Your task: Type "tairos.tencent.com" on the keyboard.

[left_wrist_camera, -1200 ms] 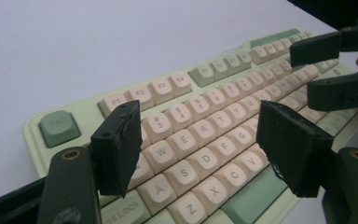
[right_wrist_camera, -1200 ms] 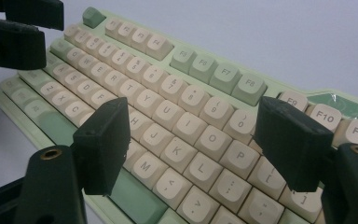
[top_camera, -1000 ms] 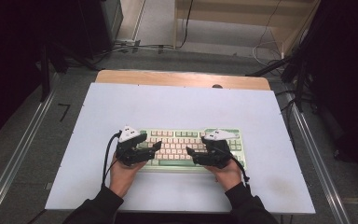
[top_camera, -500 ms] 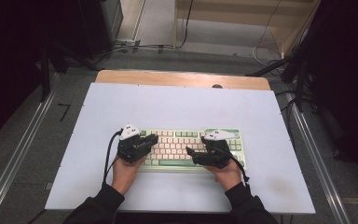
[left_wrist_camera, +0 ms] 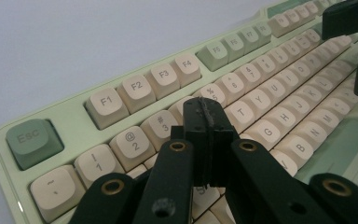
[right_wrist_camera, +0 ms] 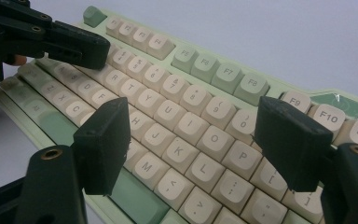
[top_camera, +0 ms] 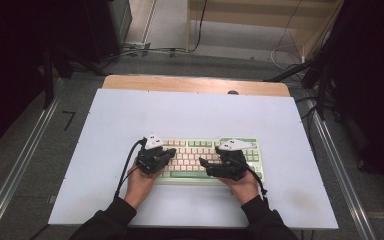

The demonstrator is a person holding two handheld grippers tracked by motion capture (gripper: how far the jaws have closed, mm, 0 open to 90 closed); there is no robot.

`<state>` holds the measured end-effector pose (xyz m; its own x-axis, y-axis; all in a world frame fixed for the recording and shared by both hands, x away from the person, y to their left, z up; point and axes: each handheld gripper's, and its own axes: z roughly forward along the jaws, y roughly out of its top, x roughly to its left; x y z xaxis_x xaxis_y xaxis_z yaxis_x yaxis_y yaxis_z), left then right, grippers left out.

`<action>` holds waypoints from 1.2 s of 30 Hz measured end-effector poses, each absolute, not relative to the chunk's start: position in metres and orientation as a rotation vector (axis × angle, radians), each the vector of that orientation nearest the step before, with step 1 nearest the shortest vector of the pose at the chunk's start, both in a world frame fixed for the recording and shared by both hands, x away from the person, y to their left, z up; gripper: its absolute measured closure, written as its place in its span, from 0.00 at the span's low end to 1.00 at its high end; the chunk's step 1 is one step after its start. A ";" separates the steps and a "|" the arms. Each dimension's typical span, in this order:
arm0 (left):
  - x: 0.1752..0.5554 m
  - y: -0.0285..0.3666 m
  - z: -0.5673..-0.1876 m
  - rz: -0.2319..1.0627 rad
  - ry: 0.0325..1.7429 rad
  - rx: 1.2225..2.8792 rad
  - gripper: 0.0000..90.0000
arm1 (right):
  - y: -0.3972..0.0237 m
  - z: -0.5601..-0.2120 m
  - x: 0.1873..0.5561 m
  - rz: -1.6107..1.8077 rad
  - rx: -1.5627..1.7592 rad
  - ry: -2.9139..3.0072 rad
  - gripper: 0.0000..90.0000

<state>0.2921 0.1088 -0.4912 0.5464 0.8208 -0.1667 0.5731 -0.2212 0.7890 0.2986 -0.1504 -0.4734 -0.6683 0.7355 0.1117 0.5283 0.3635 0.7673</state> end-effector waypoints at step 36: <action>0.284 0.131 -0.480 0.469 1.218 1.752 0.35 | -0.146 -0.472 0.291 1.252 1.029 2.433 0.97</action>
